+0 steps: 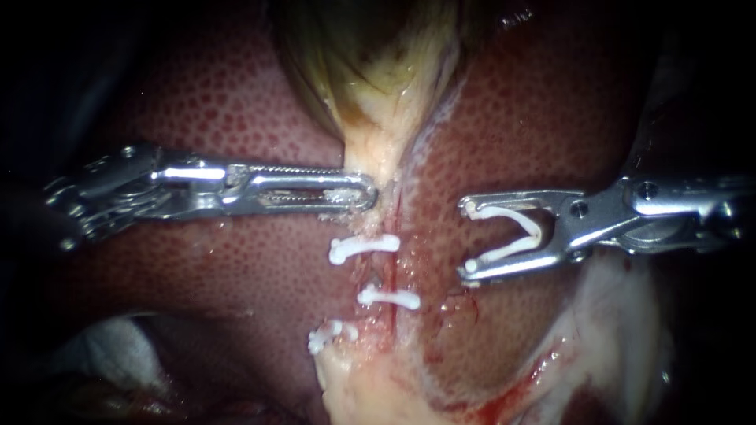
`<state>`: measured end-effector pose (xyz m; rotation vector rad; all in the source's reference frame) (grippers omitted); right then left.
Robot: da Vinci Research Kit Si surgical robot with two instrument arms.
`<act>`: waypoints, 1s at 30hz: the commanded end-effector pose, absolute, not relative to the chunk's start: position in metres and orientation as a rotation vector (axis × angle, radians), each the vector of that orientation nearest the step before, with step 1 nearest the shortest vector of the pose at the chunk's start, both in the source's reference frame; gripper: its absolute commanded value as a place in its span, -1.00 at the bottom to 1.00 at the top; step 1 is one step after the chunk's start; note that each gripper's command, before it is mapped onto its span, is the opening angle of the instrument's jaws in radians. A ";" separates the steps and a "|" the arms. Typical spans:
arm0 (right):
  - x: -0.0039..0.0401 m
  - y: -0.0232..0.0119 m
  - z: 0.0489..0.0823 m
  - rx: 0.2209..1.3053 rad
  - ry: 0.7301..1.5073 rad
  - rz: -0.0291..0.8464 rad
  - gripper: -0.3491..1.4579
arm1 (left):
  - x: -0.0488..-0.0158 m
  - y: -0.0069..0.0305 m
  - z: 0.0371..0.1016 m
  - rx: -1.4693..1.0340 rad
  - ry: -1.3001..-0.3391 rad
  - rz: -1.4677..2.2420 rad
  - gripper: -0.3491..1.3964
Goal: Clipping second clip right tube
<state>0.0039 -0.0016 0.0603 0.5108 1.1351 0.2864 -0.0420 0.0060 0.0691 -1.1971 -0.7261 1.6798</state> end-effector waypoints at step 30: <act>0.0046 -0.0020 0.0608 0.506 1.134 0.286 -0.07 | -0.0326 0.0112 0.0601 -1.288 -0.626 1.584 -1.00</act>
